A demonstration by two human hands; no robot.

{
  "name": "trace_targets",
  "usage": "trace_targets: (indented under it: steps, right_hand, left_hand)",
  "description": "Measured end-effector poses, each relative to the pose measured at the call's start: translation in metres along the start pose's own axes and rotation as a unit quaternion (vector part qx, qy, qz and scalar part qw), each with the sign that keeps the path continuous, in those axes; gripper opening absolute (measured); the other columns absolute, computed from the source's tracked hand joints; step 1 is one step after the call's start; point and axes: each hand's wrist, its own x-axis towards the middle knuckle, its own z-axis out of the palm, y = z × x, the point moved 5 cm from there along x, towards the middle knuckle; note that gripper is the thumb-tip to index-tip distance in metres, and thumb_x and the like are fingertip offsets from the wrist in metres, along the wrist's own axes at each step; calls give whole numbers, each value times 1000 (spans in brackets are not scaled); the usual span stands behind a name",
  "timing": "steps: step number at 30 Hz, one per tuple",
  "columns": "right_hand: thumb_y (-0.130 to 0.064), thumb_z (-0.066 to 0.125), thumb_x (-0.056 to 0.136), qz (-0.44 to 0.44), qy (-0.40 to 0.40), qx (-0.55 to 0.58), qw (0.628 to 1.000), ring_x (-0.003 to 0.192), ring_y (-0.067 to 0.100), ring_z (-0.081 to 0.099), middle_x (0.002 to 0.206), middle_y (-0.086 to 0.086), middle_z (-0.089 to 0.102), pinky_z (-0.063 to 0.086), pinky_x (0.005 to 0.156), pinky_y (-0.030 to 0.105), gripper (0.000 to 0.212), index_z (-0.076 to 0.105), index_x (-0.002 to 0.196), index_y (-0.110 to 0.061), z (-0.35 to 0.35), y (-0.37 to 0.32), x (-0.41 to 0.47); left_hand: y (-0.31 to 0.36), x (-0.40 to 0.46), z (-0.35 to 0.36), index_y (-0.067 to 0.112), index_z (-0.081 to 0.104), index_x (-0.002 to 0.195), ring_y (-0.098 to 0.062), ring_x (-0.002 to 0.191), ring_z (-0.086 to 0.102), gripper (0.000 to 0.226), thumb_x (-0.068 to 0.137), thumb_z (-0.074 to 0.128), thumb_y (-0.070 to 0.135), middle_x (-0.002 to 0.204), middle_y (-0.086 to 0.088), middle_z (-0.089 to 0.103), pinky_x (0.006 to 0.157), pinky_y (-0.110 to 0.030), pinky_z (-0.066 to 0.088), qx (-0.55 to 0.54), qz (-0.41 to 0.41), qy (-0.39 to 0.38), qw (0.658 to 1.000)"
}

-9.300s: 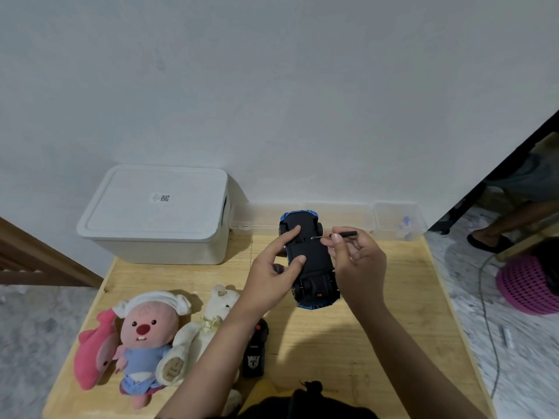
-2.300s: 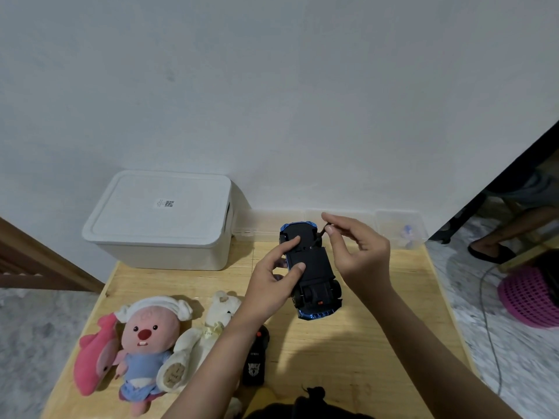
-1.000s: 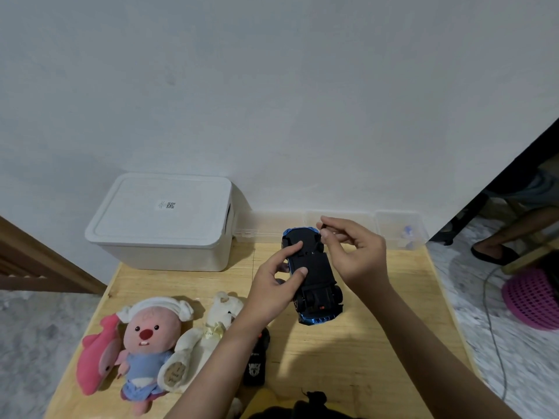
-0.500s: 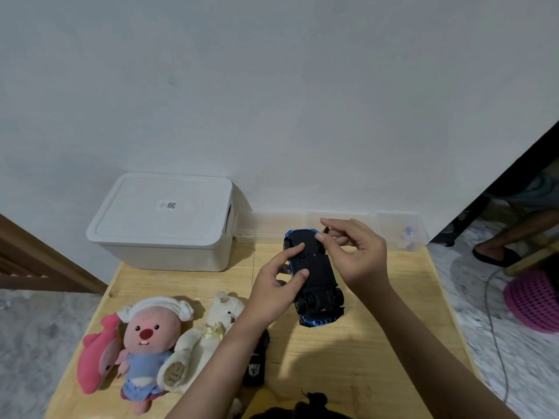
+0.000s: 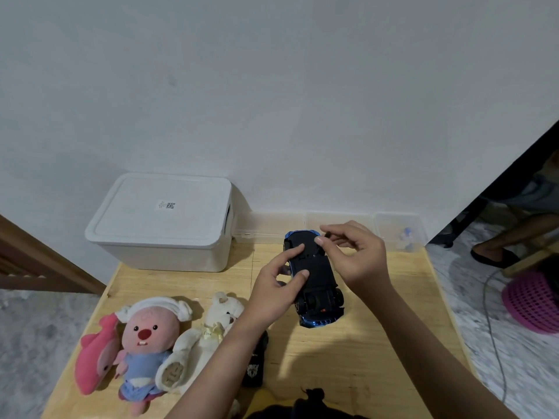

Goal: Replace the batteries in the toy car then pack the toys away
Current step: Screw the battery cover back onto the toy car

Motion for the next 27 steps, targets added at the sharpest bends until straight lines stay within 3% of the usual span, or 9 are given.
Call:
trace_targets:
  steps: [4, 7, 9, 11, 15, 17, 19, 23, 27]
  right_hand:
    - [-10, 78, 74, 45, -9, 5, 999, 78, 7, 65, 80, -5, 68, 53, 72, 28, 10, 70, 78, -14, -4, 8, -2]
    - [-11, 73, 80, 94, 14, 61, 994, 96, 12, 66, 96, 0, 70, 54, 82, 40, 8, 65, 80, -13, -4, 21, -10]
    - [-10, 65, 86, 146, 31, 123, 981, 106, 14, 64, 105, 2, 70, 51, 91, 40, 8, 61, 81, -6, 0, 29, -18]
    - [-19, 61, 89, 212, 38, 176, 961, 108, 15, 63, 106, 1, 71, 48, 95, 36, 20, 57, 81, -1, 6, 36, -26]
    - [-43, 61, 76, 299, 38, 267, 915, 101, 30, 60, 111, 13, 60, 46, 93, 56, 47, 54, 84, 3, 18, 38, -37]
    - [-42, 61, 75, 315, 39, 282, 905, 86, 26, 69, 108, 17, 61, 49, 89, 54, 52, 53, 89, 7, 20, 36, -39]
    - [-42, 61, 74, 320, 39, 293, 900, 78, 15, 66, 108, 14, 63, 51, 85, 50, 48, 55, 87, 4, 20, 34, -40]
    - [-41, 61, 74, 320, 42, 298, 898, 74, 9, 66, 109, 6, 63, 52, 81, 43, 40, 56, 83, -3, 18, 33, -40]
    - [-41, 59, 78, 326, 52, 295, 897, 75, 8, 69, 108, 1, 64, 53, 75, 36, 33, 57, 79, -8, 15, 34, -39]
  left_hand:
    - [1, 0, -3, 44, 58, 120, -27, 68, 63, 43, 88, 64, 16, 99, -12, 51, 68, -40, 61, -8, -4, 11, 1000]
    - [3, 1, -5, 47, 59, 118, -32, 79, 67, 44, 88, 64, 15, 102, -16, 52, 69, -40, 61, -19, -4, 21, 1000]
    - [5, 1, -6, 48, 58, 118, -40, 86, 66, 44, 89, 64, 16, 106, -21, 52, 70, -43, 61, -21, -1, 19, 1000]
    - [6, 0, -5, 47, 57, 121, -41, 89, 65, 44, 90, 63, 16, 110, -25, 51, 71, -46, 60, -25, 0, 6, 1000]
    - [7, -3, 1, 52, 50, 126, -29, 89, 66, 50, 92, 60, 17, 114, -24, 52, 72, -44, 60, -13, 3, -29, 999]
    - [6, -3, 3, 55, 47, 127, -25, 96, 65, 54, 93, 58, 15, 117, -21, 54, 71, -37, 60, -18, 1, -43, 999]
    - [6, -4, 4, 52, 43, 131, -16, 95, 65, 56, 93, 57, 14, 120, -17, 56, 69, -32, 59, -26, 0, -51, 998]
    - [9, -5, 5, 48, 33, 139, -5, 91, 67, 62, 94, 55, 11, 122, -7, 60, 71, -31, 58, -21, 15, -65, 998]
    - [10, -7, 2, 49, 18, 144, -7, 86, 68, 72, 95, 55, 11, 114, -6, 62, 68, -25, 57, -19, 17, -79, 997]
